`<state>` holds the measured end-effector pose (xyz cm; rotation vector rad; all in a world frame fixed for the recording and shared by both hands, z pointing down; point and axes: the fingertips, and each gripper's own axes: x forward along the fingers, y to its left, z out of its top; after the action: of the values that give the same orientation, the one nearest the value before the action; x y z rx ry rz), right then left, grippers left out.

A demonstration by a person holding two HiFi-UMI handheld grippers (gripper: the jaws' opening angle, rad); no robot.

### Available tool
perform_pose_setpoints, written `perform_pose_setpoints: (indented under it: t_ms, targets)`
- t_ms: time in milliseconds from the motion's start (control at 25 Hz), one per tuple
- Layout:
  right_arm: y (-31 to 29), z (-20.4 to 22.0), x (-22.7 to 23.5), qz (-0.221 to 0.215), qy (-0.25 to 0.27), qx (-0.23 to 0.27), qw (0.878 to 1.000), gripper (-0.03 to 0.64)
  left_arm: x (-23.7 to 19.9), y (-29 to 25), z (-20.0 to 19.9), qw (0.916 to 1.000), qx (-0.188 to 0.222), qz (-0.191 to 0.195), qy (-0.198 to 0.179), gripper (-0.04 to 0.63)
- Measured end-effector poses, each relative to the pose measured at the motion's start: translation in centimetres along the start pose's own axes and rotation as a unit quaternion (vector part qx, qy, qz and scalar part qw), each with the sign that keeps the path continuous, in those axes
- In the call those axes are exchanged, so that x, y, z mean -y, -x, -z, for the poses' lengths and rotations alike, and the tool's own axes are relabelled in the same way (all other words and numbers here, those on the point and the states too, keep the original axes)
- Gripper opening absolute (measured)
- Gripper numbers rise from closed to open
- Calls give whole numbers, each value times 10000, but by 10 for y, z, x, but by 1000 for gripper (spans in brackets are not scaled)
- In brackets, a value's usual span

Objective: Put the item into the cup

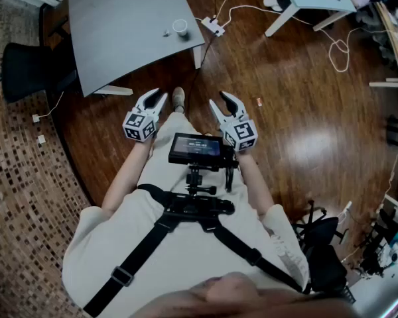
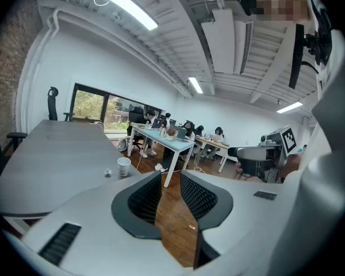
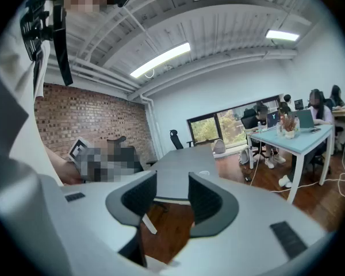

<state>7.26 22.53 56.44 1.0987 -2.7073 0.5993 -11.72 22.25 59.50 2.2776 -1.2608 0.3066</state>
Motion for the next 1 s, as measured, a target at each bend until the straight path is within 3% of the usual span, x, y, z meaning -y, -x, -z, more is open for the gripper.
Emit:
perform_pose_setpoints:
  t_ms: [120, 400, 800, 1000]
  targets:
    - [-1, -12, 6, 48, 118, -28, 9999, 183, 2, -7, -12, 9999, -23, 113, -97, 104]
    - [-87, -30, 34, 298, 0, -207, 9993, 183, -79, -61, -45, 9983, -340, 393, -269, 104]
    - [-153, -46, 56, 650, -174, -191, 9976, 183, -135, -107, -58, 9918, -728, 869, -589, 95]
    - [-177, -55, 67, 804, -97, -225, 9965, 183, -162, -130, -70, 9901, -824, 986, -560, 95]
